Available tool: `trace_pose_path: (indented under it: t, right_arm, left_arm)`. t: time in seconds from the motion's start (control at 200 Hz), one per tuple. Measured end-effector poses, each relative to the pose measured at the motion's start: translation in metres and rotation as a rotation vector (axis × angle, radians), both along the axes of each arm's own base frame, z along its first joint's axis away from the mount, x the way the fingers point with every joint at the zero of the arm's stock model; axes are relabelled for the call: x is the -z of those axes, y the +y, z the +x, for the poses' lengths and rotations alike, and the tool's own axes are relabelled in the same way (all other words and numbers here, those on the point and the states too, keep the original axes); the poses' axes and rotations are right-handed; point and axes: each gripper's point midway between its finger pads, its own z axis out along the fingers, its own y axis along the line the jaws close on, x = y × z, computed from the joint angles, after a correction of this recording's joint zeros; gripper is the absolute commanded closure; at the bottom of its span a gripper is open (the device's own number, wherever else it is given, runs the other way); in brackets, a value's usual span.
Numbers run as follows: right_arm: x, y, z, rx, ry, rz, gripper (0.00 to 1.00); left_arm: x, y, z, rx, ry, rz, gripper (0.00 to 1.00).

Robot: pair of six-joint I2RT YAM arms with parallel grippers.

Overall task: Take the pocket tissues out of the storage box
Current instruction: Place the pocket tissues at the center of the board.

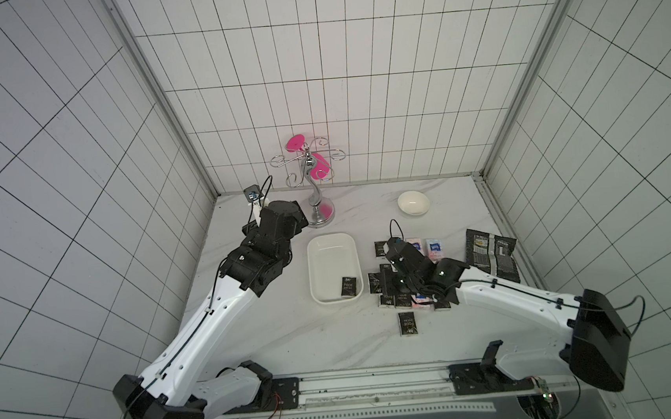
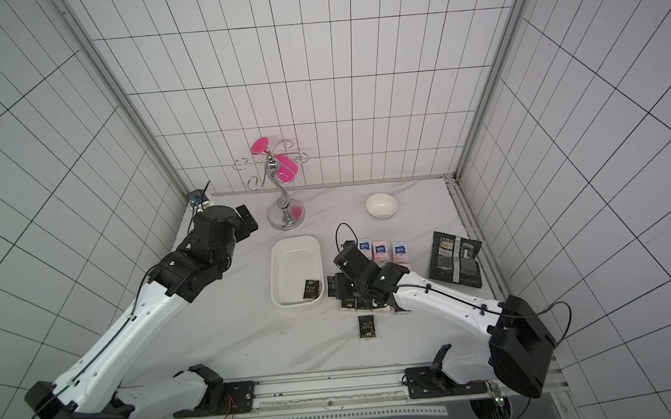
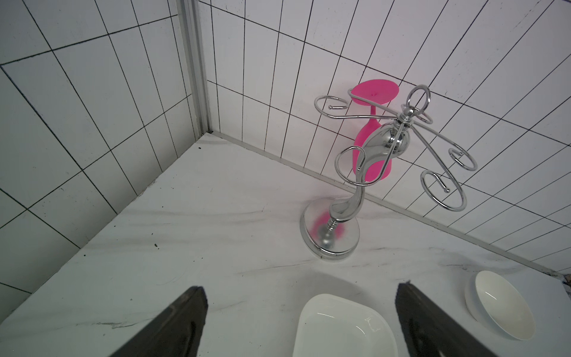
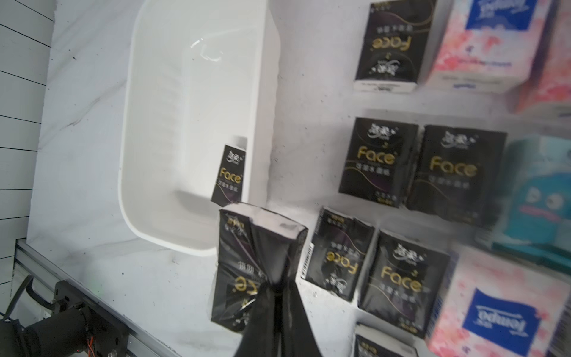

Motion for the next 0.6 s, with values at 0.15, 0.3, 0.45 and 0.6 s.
trace_pose_path:
  t: [0.15,0.3,0.45,0.6]
  right_arm:
    - [0.029,-0.020,-0.030,0.006,0.055,-0.041,0.98]
    - [0.047,-0.026,-0.051,0.005,0.095,-0.084,0.98]
    - [0.058,-0.021,-0.060,0.008,0.121,-0.089,0.98]
    - [0.074,-0.018,-0.065,0.024,0.149,-0.104,0.97]
  left_arm:
    - [0.004,-0.005,0.002,0.010,0.010,0.005,0.02]
    - [0.006,-0.011,0.005,0.019,0.011,0.006,0.02]
    - [0.005,-0.015,0.007,0.025,0.007,0.003,0.01]
    - [0.004,-0.016,0.008,0.026,0.001,0.001,0.02]
